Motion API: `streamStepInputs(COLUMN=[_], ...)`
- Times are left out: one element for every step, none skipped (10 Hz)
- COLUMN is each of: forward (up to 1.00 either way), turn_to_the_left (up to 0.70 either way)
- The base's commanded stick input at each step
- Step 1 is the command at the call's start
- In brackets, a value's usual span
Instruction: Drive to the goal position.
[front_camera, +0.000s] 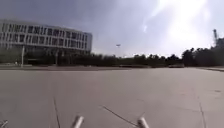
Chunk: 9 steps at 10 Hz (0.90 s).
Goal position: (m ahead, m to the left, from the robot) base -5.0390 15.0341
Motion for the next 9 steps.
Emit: streamStepInputs(forward=[1.00, 1.00, 1.00, 1.00, 1.00, 1.00, 1.00, 1.00, 1.00], turn_to_the_left=[0.40, 0.40, 0.40, 0.40, 0.40, 0.40, 0.40, 0.40, 0.40])
